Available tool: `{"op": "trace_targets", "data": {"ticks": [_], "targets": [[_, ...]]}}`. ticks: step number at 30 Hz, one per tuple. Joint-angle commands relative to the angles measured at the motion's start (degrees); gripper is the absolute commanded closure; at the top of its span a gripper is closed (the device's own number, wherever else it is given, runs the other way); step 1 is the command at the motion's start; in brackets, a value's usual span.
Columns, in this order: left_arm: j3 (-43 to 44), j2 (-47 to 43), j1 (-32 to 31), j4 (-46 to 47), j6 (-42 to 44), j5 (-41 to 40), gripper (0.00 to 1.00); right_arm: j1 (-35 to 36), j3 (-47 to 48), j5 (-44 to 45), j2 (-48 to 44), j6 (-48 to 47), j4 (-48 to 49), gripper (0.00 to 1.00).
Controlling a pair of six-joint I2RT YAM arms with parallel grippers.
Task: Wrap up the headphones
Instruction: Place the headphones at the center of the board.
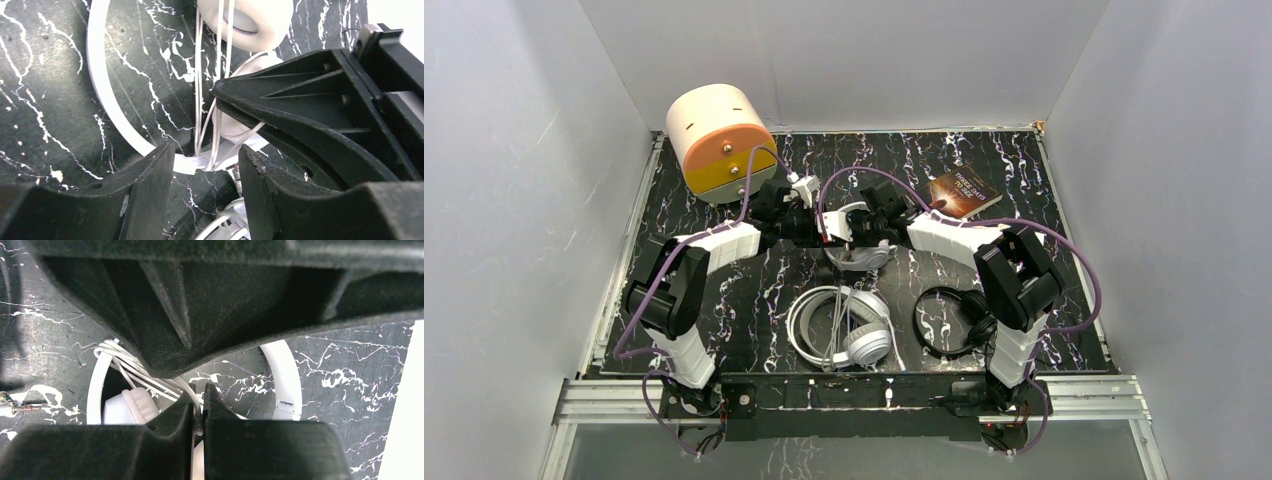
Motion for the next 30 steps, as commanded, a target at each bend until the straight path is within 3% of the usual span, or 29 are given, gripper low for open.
{"op": "trace_targets", "data": {"ticks": [1, 15, 20, 25, 30], "targets": [[-0.7, -0.3, -0.2, 6.6, -1.7, 4.2, 0.53, -0.2, -0.2, -1.8, -2.7, -0.2, 1.9, 0.97], [2.1, 3.2, -0.5, 5.1, -0.9, 4.6, 0.7, -0.2, -0.3, -2.6, -2.5, -0.2, 1.7, 0.97], [1.4, 1.5, -0.7, 4.7, 0.0, 5.6, 0.63, -0.2, -0.1, -2.6, -2.3, -0.1, 1.5, 0.97], [-1.0, -4.5, -0.5, 0.1, 0.8, -5.5, 0.63, -0.2, 0.1, -2.3, -2.6, -0.4, 1.4, 0.97], [-2.4, -8.4, -0.5, 2.0, 1.8, -2.8, 0.53, -0.2, 0.3, -2.3, -2.5, -0.5, 1.2, 0.97]]}}
